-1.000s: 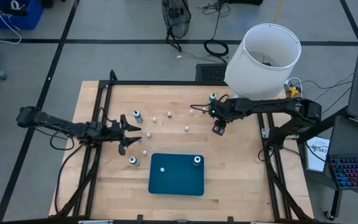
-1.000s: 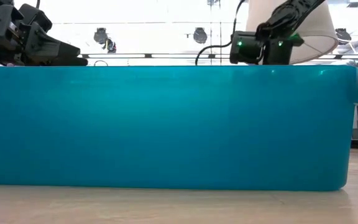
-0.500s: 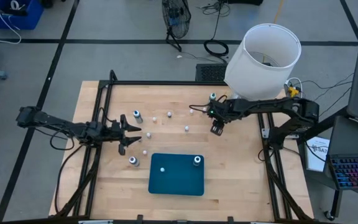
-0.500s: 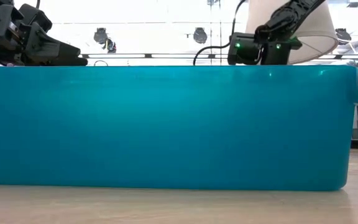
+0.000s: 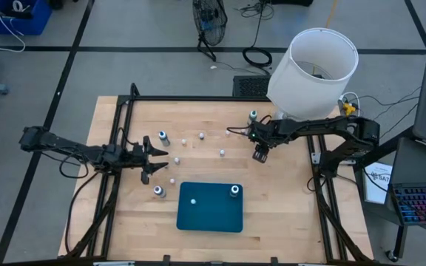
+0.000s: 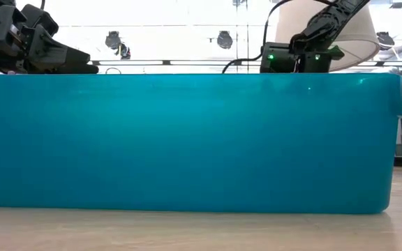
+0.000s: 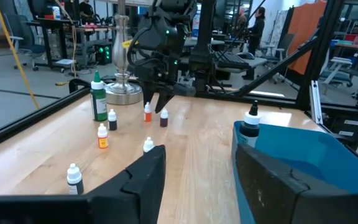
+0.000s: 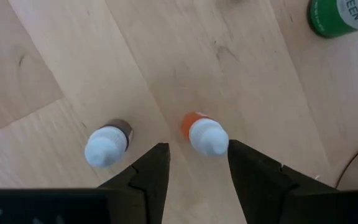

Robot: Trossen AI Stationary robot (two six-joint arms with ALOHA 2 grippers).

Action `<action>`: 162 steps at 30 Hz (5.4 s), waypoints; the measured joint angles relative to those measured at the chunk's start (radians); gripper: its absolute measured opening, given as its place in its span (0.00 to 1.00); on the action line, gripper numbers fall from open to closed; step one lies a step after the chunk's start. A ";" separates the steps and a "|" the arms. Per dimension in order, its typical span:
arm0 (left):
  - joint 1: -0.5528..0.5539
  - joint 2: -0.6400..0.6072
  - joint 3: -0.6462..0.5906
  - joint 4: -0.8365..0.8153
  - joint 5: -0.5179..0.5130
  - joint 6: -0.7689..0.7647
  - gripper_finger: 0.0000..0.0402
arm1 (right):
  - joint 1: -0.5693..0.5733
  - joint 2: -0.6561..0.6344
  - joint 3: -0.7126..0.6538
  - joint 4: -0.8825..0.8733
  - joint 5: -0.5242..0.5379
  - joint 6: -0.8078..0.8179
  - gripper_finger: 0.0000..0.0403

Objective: Pick & Place food coloring
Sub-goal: Put the orange food coloring bottle into the blue container, then put the right red food coloring bottle into the blue container

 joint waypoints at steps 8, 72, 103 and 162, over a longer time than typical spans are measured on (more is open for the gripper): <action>0.000 0.000 0.000 0.000 0.000 0.000 0.46 | 0.000 0.000 0.000 0.020 0.000 0.000 0.37; 0.000 0.000 0.000 0.000 0.000 0.000 0.46 | 0.677 -0.209 0.204 0.086 0.183 0.105 0.10; 0.000 0.000 0.000 0.000 0.000 0.000 0.46 | 0.839 0.523 0.726 -0.222 -0.035 0.079 0.10; 0.000 0.000 0.000 0.000 0.000 0.000 0.46 | 0.769 0.101 0.612 -0.338 0.100 0.102 0.26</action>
